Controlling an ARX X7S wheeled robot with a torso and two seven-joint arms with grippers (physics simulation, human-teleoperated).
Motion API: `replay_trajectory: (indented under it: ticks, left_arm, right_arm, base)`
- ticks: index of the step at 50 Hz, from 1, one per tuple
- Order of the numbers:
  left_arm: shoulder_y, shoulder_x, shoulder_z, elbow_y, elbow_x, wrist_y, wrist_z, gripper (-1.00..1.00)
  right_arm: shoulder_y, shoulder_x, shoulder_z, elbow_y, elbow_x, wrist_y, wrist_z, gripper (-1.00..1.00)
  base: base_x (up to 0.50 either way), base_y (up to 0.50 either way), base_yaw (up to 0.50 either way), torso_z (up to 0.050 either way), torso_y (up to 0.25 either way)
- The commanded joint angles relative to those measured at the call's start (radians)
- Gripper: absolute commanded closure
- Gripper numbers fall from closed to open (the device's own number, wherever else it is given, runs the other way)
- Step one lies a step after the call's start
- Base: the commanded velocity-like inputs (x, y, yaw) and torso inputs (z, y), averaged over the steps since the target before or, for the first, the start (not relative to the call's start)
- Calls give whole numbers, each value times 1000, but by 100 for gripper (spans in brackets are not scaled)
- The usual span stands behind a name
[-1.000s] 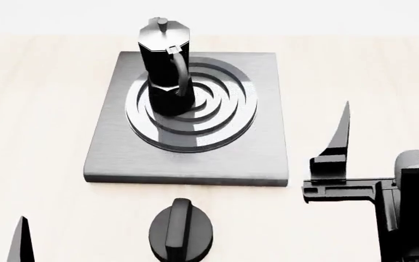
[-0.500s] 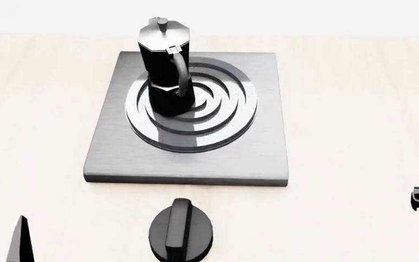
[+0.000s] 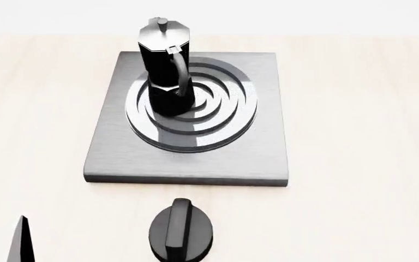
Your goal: Put both moka pots on the stove.
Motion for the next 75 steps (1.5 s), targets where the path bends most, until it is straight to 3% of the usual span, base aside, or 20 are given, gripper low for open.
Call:
replay_trajectory:
  ticks: [1,19,61,75]
  left_arm:
    - [1,-6,-4,12,-6,-5,-6,-100]
    - [1,-8,-5,2,-8,5,-10,-100]
    - [-6,-14,12,0,-10,2,-18,-100]
    - [-11,-9,18,-41,-4,33,-10,-100]
  right_arm:
    - [88,-51,-26,144,-33,80,-156,-100]
    - [195,-102,-41,345,-1,177,-402,-100]
    - [448,-381,-121,798,-236,138,-469,-100]
    - [472,-410,-125,845,-255,126,-475,-100]
  base:
    - [0,0,0,0,0]
    - [0,0,0,0,0]
    - [0,0,0,0,0]
    - [0,0,0,0,0]
